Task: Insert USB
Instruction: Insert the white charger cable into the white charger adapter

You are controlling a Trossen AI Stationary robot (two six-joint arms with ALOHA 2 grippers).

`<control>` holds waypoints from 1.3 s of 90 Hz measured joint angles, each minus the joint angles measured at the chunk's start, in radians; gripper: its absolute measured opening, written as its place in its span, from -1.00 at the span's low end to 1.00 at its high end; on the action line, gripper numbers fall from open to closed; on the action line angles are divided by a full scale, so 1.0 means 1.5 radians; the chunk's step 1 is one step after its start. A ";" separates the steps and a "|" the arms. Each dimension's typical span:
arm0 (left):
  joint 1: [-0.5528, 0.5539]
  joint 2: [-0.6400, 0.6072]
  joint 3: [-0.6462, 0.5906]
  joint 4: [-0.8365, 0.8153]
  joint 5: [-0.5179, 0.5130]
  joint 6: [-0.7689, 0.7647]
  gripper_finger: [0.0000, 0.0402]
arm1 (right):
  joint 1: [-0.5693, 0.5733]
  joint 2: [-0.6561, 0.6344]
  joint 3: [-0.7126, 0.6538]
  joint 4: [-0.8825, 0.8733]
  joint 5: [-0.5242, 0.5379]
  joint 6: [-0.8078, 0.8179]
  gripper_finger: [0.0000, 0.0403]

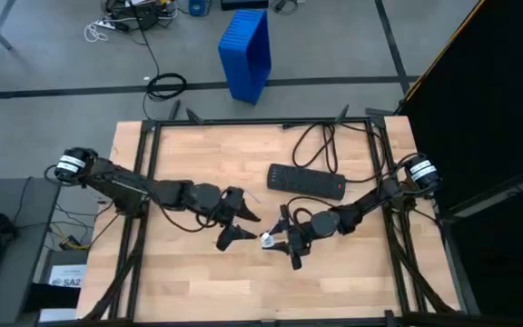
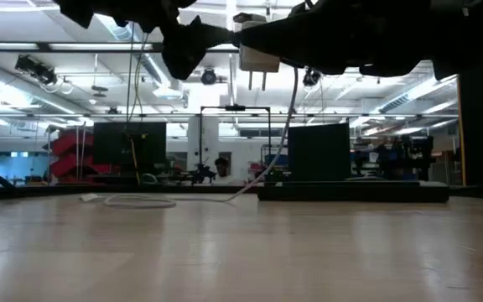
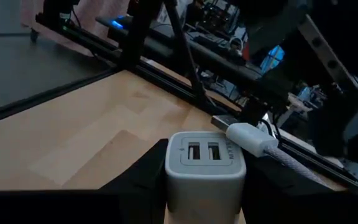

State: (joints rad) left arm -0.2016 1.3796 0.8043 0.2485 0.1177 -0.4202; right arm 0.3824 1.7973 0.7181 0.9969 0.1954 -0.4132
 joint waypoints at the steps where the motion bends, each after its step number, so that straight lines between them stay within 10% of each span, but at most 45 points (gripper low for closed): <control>1: 0.000 0.000 0.000 -0.001 0.000 -0.001 0.39 | 0.000 0.000 0.000 0.000 0.000 0.000 -0.41; 33: -0.016 0.001 0.015 -0.004 -0.075 0.068 0.40 | 0.000 0.000 0.000 -0.003 0.019 0.002 -0.41; 85: -0.193 0.141 0.204 -0.240 -0.536 0.277 0.30 | -0.014 0.000 0.000 -0.004 0.085 0.042 -0.41; 117: -0.188 0.233 0.328 -0.361 -0.595 0.243 0.29 | -0.015 0.001 0.000 -0.017 0.087 0.048 -0.41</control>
State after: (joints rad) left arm -0.4843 1.7290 1.2958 -0.2925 -0.7753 -0.0563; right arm 0.3595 1.7981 0.7177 0.9714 0.3256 -0.3412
